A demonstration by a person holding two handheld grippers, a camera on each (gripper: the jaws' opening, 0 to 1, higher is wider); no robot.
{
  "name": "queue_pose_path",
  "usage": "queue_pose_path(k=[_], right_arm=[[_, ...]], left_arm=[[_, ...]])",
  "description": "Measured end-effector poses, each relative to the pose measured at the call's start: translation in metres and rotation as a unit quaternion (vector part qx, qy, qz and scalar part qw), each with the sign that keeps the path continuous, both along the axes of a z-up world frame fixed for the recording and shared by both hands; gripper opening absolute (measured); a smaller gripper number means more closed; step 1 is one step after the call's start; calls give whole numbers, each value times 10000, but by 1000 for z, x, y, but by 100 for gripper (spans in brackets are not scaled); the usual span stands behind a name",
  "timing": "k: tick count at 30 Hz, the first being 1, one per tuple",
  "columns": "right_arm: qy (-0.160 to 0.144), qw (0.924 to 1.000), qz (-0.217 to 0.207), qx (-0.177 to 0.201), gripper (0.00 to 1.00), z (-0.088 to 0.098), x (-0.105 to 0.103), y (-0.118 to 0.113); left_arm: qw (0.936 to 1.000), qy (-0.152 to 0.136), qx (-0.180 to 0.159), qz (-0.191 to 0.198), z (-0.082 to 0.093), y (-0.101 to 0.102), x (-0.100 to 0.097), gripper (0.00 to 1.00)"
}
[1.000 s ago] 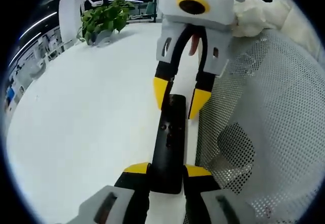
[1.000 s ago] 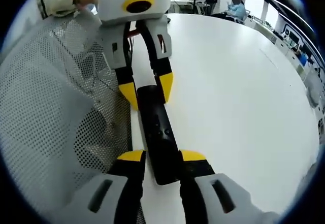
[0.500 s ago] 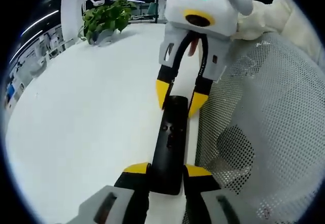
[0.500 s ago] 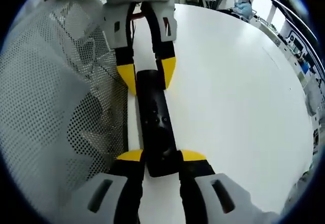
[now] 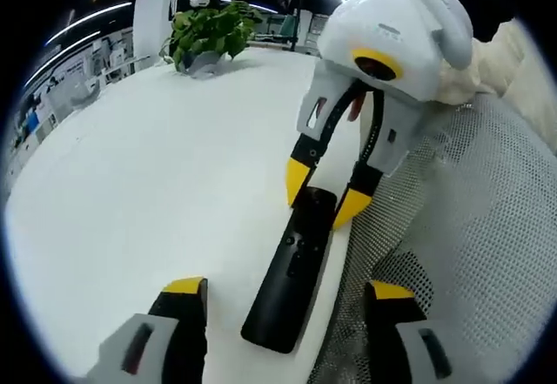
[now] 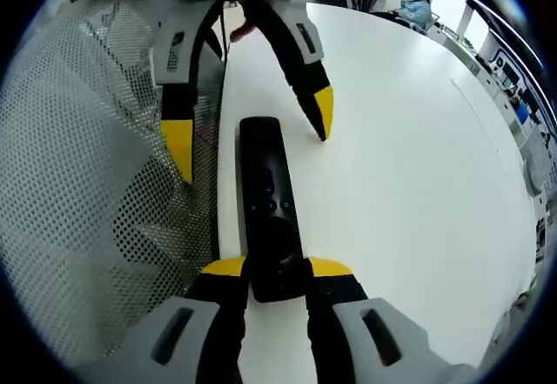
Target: Press the specified remote control buttons in sequence, fully releasing each button before pressing the next.
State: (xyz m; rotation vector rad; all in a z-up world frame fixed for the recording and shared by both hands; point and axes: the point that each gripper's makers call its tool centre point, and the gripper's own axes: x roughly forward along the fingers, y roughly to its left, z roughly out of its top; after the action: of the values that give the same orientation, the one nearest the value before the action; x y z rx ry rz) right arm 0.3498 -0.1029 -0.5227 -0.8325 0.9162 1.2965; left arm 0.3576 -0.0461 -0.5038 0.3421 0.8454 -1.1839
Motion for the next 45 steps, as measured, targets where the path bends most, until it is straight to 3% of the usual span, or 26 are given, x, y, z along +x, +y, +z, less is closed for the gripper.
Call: queue_pose_path(k=[2,4,10,20,25,27,33,35,39,45], right_arm=[[3,10000,-9,1,25,0,0,0],[5,10000,-14,1,25,0,0,0],[20,10000,-47,19,25,0,1,0],[42,9999,-116,36,25,0,1,0],[60,9999,-147,47,25,0,1,0],[76,9998,-172,65,25,0,1,0],[89,9997,-199,103,25,1,2,0],[85,9997,-197,104,25,1,2,0],[84,9997,-202,104,25,1,2,0],[94,9996,-232,129,25,1,3,1]], left_arm=[[9998,-120,-142,94,5,-3,5,98],[9995,-130,-234,143,10,-5,6,100],[9984,-222,-445,280,23,-6,12,100],[9916,-813,-722,695,51,0,35,100],[9851,-1117,-914,937,76,9,39,100],[9810,-1428,-874,980,89,15,43,100],[9687,-1791,-1114,1306,126,32,41,100],[9613,-1961,-1207,1509,138,44,36,100],[9518,-2194,-1113,1832,146,68,26,100],[9316,-2401,-1097,2498,149,101,14,100]])
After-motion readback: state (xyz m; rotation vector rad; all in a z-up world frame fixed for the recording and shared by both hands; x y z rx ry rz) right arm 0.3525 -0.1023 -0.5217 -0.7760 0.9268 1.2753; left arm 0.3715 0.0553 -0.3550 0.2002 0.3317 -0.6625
